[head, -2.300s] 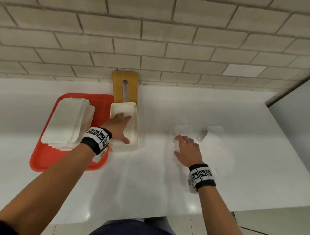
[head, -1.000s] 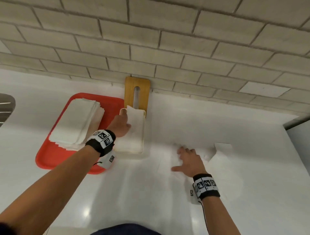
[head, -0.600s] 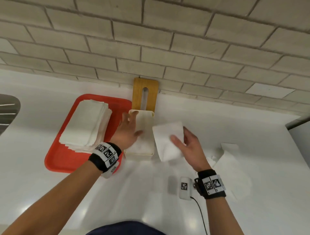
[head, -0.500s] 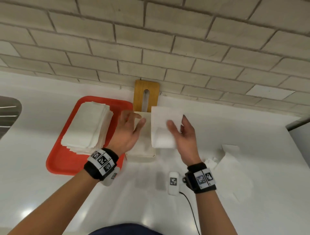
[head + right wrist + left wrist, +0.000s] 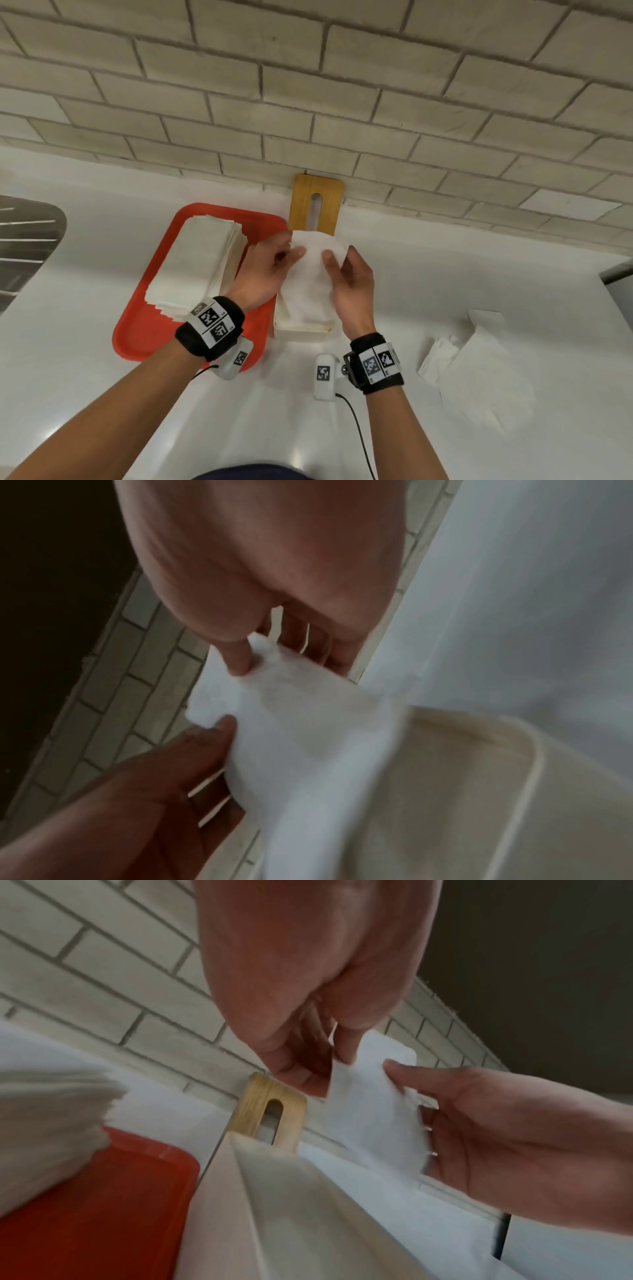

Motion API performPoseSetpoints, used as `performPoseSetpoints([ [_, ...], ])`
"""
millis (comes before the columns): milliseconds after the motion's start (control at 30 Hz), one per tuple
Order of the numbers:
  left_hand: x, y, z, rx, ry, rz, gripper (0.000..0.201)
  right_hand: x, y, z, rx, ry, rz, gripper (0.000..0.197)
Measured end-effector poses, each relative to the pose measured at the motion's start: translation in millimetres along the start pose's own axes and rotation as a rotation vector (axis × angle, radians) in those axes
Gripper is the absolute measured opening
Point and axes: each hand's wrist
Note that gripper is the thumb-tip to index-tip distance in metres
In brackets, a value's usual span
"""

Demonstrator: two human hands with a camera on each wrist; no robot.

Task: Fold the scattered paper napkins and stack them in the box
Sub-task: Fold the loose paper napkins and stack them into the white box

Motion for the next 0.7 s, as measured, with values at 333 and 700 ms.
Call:
performPoseSetpoints([
  [333,26.0,-31.8,36.7,0.353,-0.019,-0.072,0.039,6.9,24.8,10.2,-0.464,-0.166,0.070,0.056],
  [700,30.1,-43.3,45.5,0.984,-0.190,0.069,0.038,-11.9,40.1,20.0,-0.837,-0.234,-0.070,0.034],
])
Point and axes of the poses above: each hand's wrist, its own x-axis towards the middle knuckle, its own z-axis out of the palm, y = z × x, and after that the axes turned 1 degree about -z, right-handed
